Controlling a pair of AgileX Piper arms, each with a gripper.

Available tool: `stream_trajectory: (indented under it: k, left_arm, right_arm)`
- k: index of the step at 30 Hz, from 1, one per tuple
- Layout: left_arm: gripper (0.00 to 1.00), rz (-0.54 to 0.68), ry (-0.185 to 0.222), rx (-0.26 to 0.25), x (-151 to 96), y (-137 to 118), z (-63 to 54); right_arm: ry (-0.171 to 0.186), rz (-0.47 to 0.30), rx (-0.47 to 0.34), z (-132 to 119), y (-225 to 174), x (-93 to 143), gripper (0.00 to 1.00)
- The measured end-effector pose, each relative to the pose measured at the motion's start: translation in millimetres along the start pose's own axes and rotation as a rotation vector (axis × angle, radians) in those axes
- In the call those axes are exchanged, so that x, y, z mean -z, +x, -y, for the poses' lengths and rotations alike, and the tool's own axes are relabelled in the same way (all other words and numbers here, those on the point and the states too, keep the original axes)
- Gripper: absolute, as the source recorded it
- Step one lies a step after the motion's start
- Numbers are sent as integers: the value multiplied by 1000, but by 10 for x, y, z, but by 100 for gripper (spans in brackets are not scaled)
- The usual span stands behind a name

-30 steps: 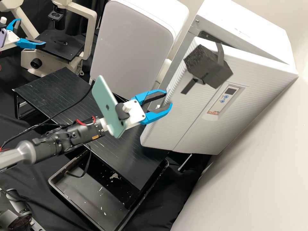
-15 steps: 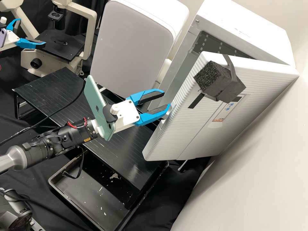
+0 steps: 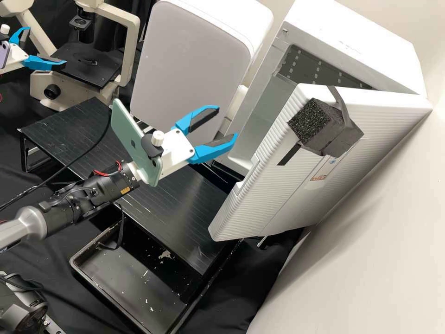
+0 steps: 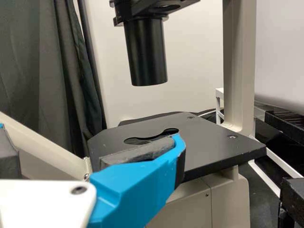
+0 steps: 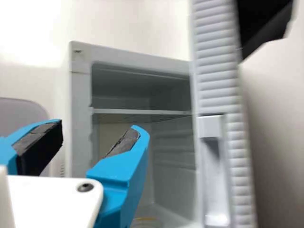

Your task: Open the incubator door

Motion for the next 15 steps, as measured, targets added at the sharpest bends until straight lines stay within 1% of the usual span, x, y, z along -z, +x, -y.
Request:
stream_trajectory:
  k: [4, 5, 6, 9, 10, 11, 13, 14, 15]
  left_arm:
    - [100, 0, 0, 0, 0, 0, 0]
    - [100, 0, 0, 0, 0, 0, 0]
    - [100, 0, 0, 0, 0, 0, 0]
    - [100, 0, 0, 0, 0, 0, 0]
    - [100, 0, 0, 0, 0, 0, 0]
    - [100, 0, 0, 0, 0, 0, 0]
    - [100, 0, 0, 0, 0, 0, 0]
    - [100, 0, 0, 0, 0, 0, 0]
    - [100, 0, 0, 0, 0, 0, 0]
  right_arm:
    - [-65, 6, 33, 184, 90, -42, 100]
    - [-77, 14, 41, 230, 126, -68, 100]
    - [-98, 24, 54, 283, 158, -101, 100]
    - [-132, 62, 84, 417, 228, -206, 100]
    - [-143, 86, 94, 470, 269, -270, 100]
    - [-146, 99, 93, 483, 285, -301, 100]
    - [-161, 150, 94, 521, 313, -410, 100]
    - [-163, 167, 91, 522, 319, -443, 100]
    - [-156, 183, 88, 526, 321, -466, 100]
